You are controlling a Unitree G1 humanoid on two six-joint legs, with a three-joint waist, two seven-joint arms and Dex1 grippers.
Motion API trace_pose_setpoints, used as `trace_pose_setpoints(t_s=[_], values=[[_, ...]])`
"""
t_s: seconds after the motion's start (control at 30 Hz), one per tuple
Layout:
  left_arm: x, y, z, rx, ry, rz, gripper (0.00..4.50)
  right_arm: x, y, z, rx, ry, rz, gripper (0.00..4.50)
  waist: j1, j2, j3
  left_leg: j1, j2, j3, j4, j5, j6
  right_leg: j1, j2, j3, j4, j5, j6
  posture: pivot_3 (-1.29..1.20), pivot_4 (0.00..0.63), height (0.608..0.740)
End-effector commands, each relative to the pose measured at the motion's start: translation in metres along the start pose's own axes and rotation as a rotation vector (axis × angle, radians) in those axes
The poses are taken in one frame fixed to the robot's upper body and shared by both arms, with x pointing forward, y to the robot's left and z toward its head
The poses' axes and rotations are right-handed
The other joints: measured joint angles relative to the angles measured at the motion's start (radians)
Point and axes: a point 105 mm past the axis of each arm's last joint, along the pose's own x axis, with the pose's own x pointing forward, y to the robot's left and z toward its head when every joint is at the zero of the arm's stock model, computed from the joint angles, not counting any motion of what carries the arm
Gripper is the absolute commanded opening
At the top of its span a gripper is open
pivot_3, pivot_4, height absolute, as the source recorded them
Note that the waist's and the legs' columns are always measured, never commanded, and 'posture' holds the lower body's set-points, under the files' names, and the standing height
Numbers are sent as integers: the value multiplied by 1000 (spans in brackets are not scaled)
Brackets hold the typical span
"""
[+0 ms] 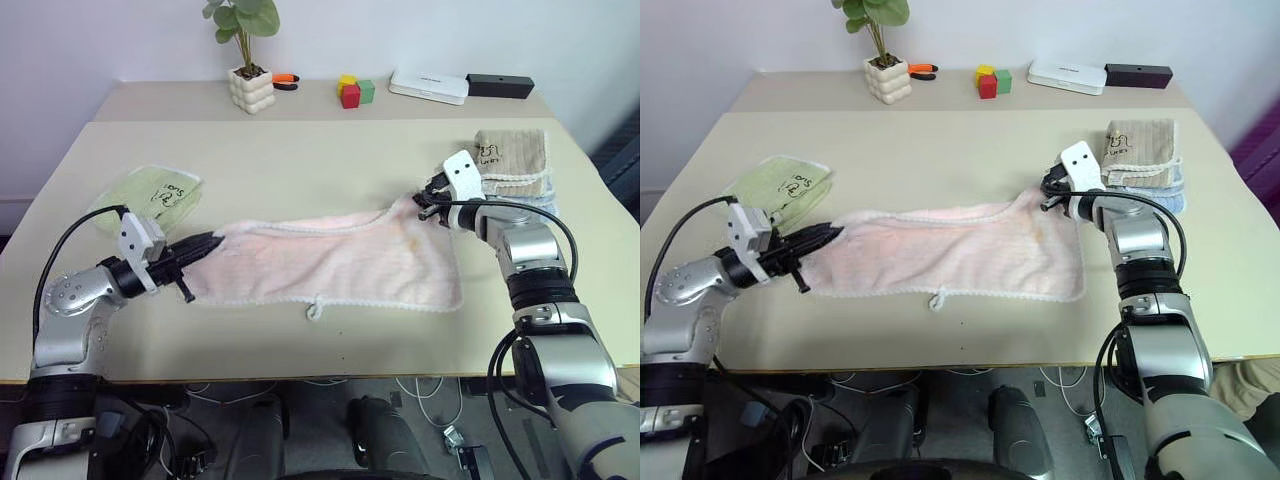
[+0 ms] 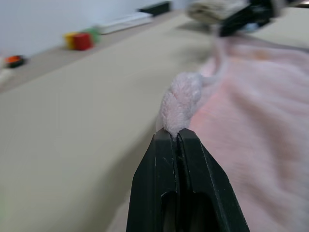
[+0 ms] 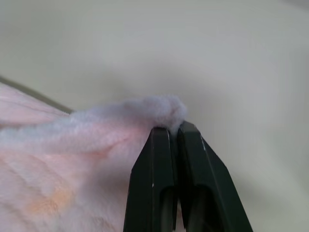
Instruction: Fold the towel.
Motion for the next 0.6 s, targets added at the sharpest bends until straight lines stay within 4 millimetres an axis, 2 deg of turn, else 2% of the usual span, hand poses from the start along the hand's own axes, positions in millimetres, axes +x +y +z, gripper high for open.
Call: trace_pose_setpoints(t_s=[0.03, 0.1, 0.17, 0.23, 0.27, 0.37, 0.43, 0.5, 0.6], values=[[8, 25, -2, -19, 63, 94, 0, 2, -7, 32, -50, -113, -46, 44, -1, 0, 0, 0, 0, 0, 0, 0, 0, 0, 0, 0, 0, 0, 0, 0, 150, 740], [19, 37, 0, 10, 65, 125, 0, 11, -12, 36, -55, -113, -91, 44, -2, 0, 0, 0, 0, 0, 0, 0, 0, 0, 1, 0, 0, 0, 0, 0, 150, 740], [33, 56, 12, 67, 26, 202, 0, 18, -22, 48, -119, -132, -193, 44, -1, 0, 0, 0, 0, 0, 0, 0, 0, 0, 1, 0, 1, 0, 0, 0, 150, 740], [46, 77, 30, 122, -16, 277, 0, 20, -35, 72, -157, -193, -320, 44, 0, 0, 1, 0, 0, 0, 0, 0, 0, -1, 1, 0, 1, 0, 0, 0, 150, 740], [49, 90, 44, 177, -42, 336, 0, 17, -41, 91, -163, -259, -373, 44, -1, -1, 1, -1, 0, 0, 0, 0, -1, -2, 1, 0, 1, 0, 0, 0, 150, 740], [48, 122, 90, 311, -132, 488, 0, 3, -49, 140, -118, -475, -423, 44, -1, -1, 1, -2, -2, 0, -2, 1, -1, -3, -1, 0, 1, 1, 1, 0, 150, 740], [44, 128, 116, 357, -206, 496, 0, -8, -52, 155, -145, -568, -430, 44, -5, -1, 1, -3, -2, 0, -2, 1, -1, -4, -1, 0, 0, 1, 1, 0, 150, 740], [38, 130, 133, 383, -263, 481, 0, -15, -53, 157, -101, -630, -399, 44, -7, -1, 1, -3, -2, 0, -4, 0, -1, -3, -1, 0, -3, 0, 1, 0, 150, 740], [36, 120, 134, 389, -291, 368, 0, -22, -51, 149, -122, -657, -342, 44, -13, -1, 1, -2, -2, 2, -5, 1, -1, -3, -2, 0, -4, 0, 1, 0, 150, 740]])
